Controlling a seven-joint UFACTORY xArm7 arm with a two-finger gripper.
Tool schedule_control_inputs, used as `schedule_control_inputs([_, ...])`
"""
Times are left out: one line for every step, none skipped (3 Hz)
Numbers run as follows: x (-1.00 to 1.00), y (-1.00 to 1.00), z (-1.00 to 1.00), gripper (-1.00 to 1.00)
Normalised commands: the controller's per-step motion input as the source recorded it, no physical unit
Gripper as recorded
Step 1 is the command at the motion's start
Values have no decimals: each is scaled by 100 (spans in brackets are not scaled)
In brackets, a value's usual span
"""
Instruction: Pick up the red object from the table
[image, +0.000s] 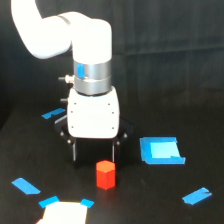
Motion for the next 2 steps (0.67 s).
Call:
schedule_control_inputs([68, -100, -100, 100])
schedule_control_inputs([31, -15, -69, -8])
